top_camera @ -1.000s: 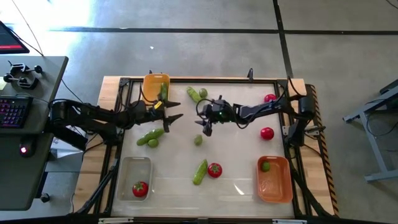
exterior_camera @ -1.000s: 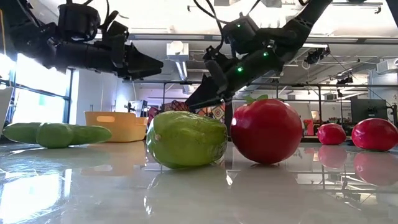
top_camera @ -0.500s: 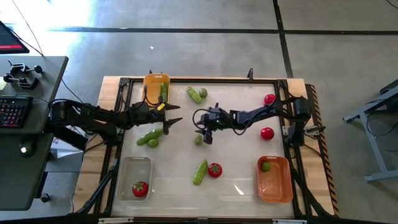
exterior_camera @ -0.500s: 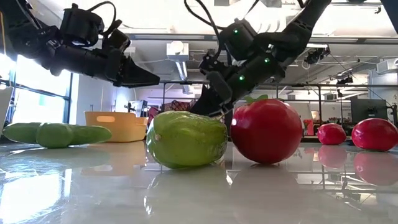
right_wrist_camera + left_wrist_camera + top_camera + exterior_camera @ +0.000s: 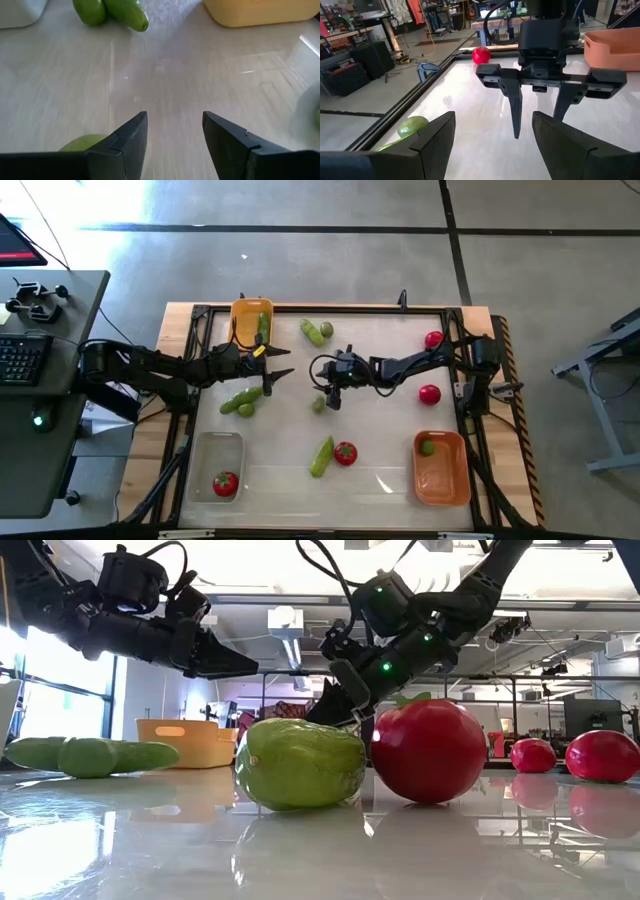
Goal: Sort produce into baskets
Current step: Put the red tomato into the gray bin
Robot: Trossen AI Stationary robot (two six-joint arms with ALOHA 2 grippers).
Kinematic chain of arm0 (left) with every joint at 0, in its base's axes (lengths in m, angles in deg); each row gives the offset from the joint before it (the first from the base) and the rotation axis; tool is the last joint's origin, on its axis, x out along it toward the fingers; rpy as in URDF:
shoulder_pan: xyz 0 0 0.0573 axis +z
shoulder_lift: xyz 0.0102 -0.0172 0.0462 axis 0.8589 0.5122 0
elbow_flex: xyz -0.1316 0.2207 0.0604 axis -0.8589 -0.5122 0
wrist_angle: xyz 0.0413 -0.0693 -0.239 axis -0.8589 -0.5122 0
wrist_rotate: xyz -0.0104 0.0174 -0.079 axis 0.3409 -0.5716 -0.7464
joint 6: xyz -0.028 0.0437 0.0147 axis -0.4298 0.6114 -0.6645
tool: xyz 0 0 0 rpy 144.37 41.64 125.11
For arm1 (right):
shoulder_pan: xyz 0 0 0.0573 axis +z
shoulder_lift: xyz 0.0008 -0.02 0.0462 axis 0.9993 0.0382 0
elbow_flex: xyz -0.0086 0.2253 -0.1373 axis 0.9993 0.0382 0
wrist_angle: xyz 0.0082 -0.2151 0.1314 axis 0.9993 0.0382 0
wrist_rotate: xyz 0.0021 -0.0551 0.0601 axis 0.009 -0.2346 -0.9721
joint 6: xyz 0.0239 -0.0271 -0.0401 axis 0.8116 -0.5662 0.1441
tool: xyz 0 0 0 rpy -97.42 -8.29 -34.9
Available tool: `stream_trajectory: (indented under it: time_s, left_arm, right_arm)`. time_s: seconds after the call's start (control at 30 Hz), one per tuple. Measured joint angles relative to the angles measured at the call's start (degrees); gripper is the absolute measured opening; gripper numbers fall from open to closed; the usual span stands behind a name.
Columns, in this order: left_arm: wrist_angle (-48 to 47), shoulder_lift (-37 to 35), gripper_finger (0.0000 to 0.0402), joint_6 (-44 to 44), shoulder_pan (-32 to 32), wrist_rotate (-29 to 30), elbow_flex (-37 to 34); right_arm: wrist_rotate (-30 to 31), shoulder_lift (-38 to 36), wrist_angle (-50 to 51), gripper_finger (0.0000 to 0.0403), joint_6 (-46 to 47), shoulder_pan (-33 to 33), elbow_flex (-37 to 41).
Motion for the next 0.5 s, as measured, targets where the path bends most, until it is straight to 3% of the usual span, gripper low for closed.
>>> stream_trajectory:
  time_s: [0.23,0.5]
  left_arm:
    - [0.3,1.2,0.0252,-0.9,0.0,-3.9,2.1]
    - [0.5,11.0,0.0252,3.2,0.0,-6.7,7.7]
  right_arm:
    - [0.7,0.0,1.5,0.0171,0.5,0.4,0.0]
    - [3.0,-4.1,10.5,0.0126,1.8,3.5,0.0]
